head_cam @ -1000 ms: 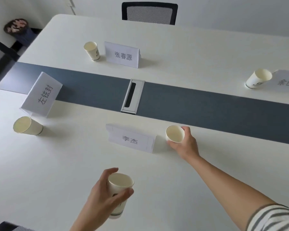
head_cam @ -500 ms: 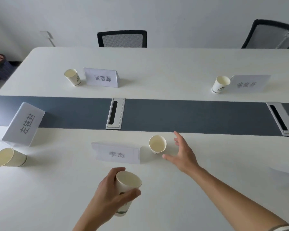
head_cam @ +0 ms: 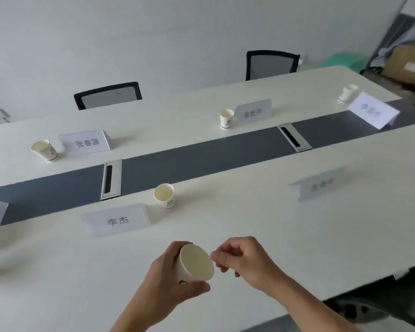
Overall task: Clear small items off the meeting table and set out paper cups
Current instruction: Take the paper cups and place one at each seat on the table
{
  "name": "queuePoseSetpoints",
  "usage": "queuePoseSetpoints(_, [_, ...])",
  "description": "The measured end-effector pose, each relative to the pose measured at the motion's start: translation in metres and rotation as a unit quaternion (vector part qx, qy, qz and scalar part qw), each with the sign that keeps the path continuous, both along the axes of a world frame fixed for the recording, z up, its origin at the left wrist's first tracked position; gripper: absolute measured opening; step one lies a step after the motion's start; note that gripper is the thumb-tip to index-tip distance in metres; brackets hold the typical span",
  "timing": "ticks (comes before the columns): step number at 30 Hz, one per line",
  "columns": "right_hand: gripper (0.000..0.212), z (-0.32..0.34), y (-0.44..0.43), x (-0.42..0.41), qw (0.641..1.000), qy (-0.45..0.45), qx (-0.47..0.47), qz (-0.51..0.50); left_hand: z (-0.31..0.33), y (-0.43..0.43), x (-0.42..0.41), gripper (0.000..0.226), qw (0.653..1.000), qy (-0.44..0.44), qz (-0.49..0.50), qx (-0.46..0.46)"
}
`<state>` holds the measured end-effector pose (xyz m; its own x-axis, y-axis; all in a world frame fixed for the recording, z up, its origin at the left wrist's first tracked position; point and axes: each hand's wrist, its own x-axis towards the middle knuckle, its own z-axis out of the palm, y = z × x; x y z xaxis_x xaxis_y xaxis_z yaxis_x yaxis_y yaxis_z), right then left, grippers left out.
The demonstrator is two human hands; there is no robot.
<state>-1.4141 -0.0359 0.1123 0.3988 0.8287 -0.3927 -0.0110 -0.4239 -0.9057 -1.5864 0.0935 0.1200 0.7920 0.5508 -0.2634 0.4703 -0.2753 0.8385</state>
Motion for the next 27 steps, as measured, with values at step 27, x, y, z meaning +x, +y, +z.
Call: queuePoseSetpoints(27, [0.067,0.030,-0.437,0.100,0.841,0.011,0.061,-0.537,0.002,-0.363,0.299,0.050,0.842,0.036,-0.538,-0.037])
